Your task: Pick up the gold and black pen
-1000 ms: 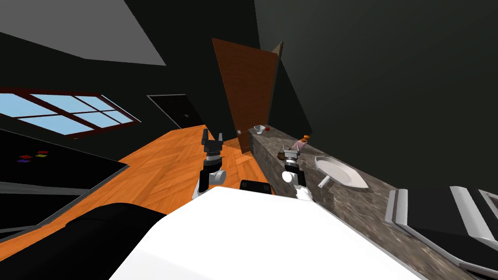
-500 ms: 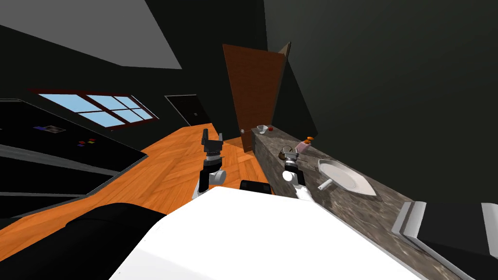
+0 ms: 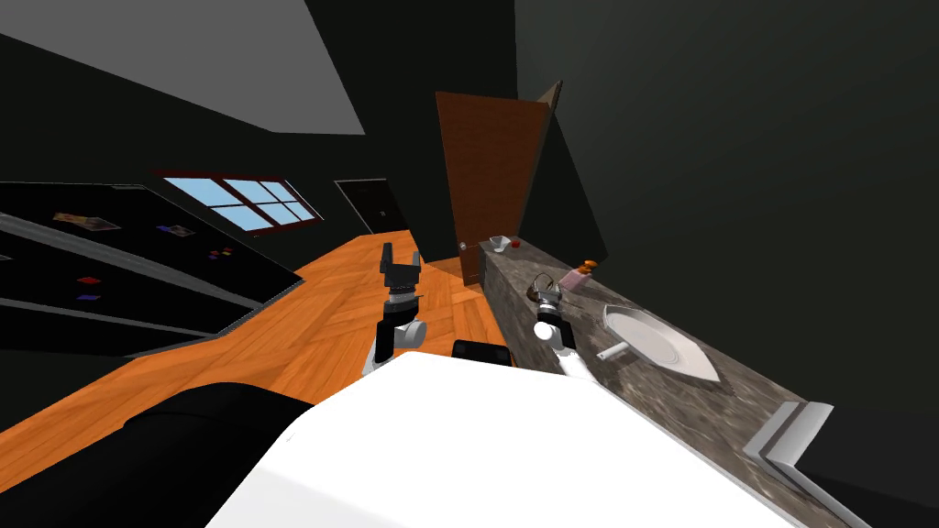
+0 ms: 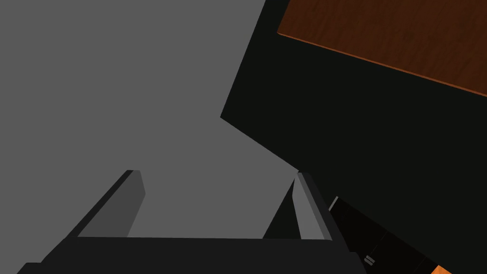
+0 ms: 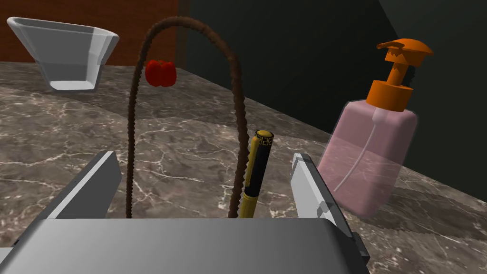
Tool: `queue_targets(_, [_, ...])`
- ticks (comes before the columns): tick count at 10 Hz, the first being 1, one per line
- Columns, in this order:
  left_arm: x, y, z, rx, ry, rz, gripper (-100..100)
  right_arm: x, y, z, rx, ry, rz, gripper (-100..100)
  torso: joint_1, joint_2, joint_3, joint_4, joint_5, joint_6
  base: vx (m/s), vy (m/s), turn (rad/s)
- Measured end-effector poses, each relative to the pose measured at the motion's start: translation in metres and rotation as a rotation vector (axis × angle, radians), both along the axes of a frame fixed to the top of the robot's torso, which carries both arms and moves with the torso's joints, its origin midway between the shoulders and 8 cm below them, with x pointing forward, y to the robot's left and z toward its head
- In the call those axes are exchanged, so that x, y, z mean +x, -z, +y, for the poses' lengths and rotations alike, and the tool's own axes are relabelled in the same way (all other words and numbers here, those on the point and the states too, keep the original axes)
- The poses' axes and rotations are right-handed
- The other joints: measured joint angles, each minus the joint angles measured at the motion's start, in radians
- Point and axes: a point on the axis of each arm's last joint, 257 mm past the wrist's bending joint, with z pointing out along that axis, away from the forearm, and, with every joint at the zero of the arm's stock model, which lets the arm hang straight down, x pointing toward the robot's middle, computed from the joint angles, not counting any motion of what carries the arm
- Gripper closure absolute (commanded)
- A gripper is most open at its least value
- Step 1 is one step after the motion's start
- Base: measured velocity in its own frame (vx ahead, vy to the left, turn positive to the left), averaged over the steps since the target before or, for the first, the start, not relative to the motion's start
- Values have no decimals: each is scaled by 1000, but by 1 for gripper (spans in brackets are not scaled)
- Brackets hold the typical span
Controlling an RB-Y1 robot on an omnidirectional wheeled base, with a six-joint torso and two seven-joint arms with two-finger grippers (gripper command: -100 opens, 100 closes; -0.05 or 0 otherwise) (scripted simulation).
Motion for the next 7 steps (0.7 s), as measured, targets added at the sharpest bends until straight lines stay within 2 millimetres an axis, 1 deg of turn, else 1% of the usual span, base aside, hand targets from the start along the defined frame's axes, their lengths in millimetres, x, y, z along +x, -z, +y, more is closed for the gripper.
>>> queue_targets(2, [0,0,0,0,0,0,0,2,13,-11,54,9,22,-100,0,-2,-1,0,0,0,-46,-43,133])
queue_targets(5, [0,0,0,0,0,0,0,1,31,-27,101,23,50,-100,-1,-4,-2,-1,0,0,-30,-44,66])
queue_targets(6, [0,0,0,0,0,0,0,1,31,-28,104,23,51,0,1,-5,-3,-1,0,0,-3,-6,-4])
queue_targets(7, [0,0,0,0,0,0,0,1,31,-28,103,23,51,-100,3,-6,-3,-1,1,0,12,19,-55])
